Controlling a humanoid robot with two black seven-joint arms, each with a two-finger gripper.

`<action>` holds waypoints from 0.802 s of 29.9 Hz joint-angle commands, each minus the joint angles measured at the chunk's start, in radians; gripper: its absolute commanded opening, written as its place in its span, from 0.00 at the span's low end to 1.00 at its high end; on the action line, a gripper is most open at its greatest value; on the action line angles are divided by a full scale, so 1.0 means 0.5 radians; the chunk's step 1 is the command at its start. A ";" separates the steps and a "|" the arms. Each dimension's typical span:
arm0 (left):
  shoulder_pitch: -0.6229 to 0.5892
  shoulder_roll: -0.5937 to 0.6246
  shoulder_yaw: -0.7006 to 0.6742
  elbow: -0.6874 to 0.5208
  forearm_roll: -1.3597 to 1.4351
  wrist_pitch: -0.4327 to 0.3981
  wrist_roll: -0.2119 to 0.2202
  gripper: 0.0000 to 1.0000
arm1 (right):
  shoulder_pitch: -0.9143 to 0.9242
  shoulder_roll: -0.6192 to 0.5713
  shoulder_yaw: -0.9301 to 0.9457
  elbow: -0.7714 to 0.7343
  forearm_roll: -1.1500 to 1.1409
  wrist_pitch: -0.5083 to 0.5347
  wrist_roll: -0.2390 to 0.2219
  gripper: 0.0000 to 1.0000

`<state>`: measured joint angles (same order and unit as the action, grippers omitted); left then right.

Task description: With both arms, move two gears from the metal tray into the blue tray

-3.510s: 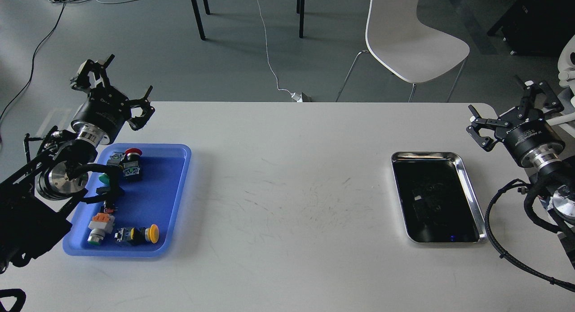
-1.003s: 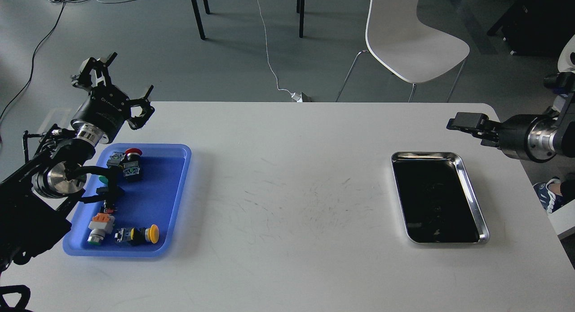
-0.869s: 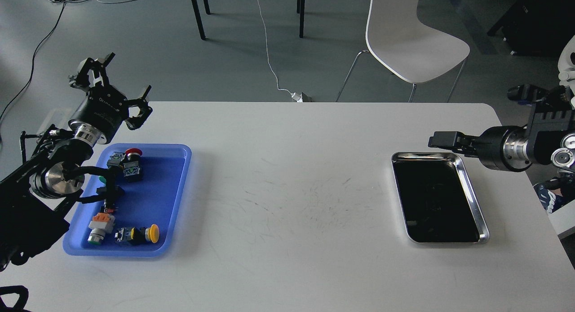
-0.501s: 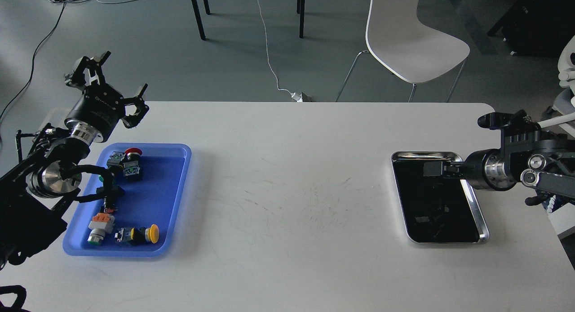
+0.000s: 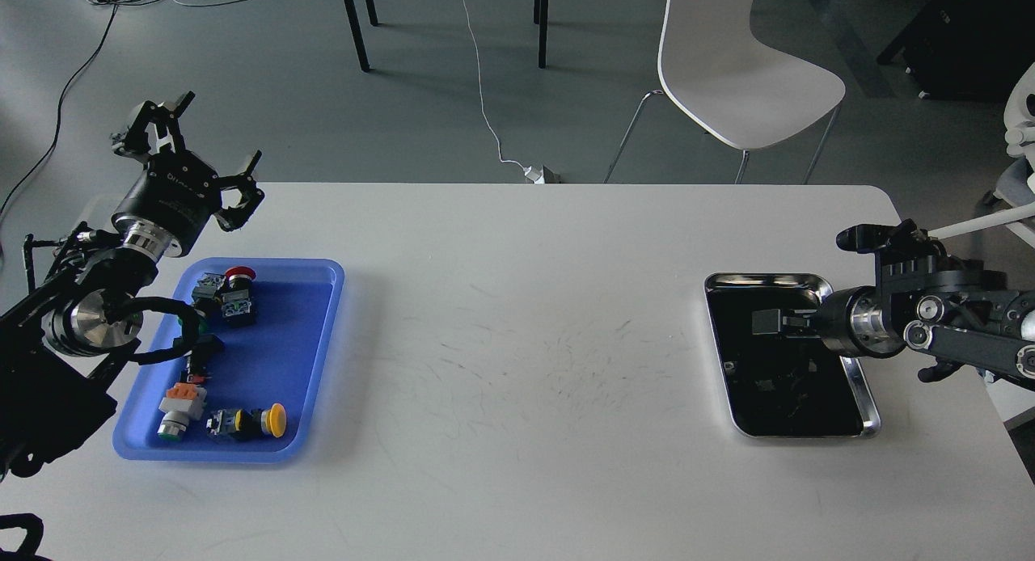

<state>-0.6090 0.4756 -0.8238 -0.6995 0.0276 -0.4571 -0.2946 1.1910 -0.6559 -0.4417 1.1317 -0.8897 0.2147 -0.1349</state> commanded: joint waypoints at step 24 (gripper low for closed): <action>-0.003 0.003 -0.006 0.000 0.000 0.000 0.000 0.99 | -0.017 0.103 -0.025 -0.061 -0.006 0.028 0.006 0.59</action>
<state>-0.6093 0.4763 -0.8250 -0.6995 0.0276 -0.4567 -0.2946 1.1765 -0.5994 -0.4477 1.0981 -0.8928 0.2264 -0.1320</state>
